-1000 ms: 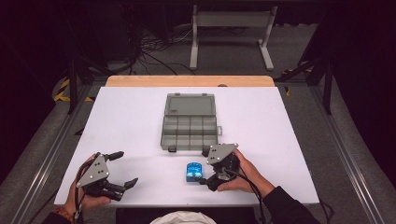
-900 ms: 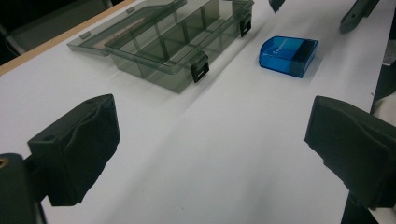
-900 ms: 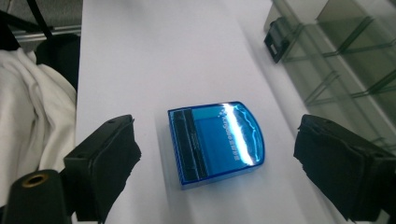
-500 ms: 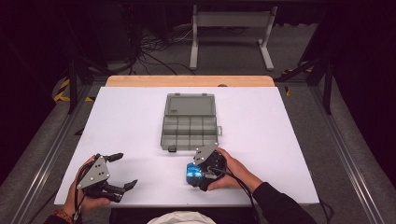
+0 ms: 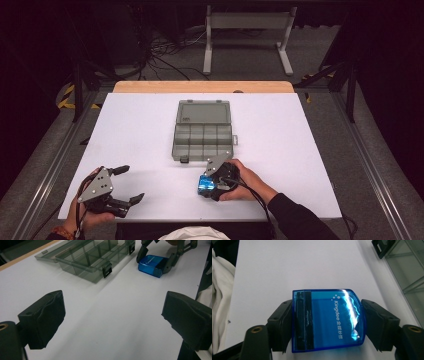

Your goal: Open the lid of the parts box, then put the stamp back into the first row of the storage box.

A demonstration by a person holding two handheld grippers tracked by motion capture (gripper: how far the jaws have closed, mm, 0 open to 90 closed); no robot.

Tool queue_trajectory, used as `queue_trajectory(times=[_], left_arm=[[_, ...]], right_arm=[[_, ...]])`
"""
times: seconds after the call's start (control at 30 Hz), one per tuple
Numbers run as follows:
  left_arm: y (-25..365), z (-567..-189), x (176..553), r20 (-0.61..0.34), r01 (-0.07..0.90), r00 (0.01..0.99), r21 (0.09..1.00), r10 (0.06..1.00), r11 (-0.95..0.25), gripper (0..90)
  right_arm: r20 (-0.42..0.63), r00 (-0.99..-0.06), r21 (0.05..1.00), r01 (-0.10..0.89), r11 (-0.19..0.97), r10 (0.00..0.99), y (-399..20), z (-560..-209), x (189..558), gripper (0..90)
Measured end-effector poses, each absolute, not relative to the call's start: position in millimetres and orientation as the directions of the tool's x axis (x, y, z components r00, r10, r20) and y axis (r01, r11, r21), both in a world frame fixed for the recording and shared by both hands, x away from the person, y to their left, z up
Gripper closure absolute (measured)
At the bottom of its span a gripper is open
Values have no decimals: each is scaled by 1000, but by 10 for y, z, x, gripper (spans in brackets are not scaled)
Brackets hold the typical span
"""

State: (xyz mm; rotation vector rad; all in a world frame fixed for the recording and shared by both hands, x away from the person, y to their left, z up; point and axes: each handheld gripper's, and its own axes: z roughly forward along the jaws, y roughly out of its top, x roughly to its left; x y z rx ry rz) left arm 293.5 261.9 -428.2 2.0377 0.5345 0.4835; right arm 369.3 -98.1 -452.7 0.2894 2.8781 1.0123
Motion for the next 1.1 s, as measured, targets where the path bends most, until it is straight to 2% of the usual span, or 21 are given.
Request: queue_trajectory(times=[0.63,0.97,1.1], left_arm=[[2603,-4283,2938,123,169,839,867,530,-468,68],[2598,-4275,2967,126,167,835,869,535,-465,68],[2559,-4273,2998,122,162,840,874,529,-458,66]], right_arm=[[-56,-981,625,110,773,185,-971,-4487,3643,317],[-68,-972,653,129,746,227,-1025,-4415,3628,317],[-68,-957,684,161,712,281,-1112,-4368,3611,317]])
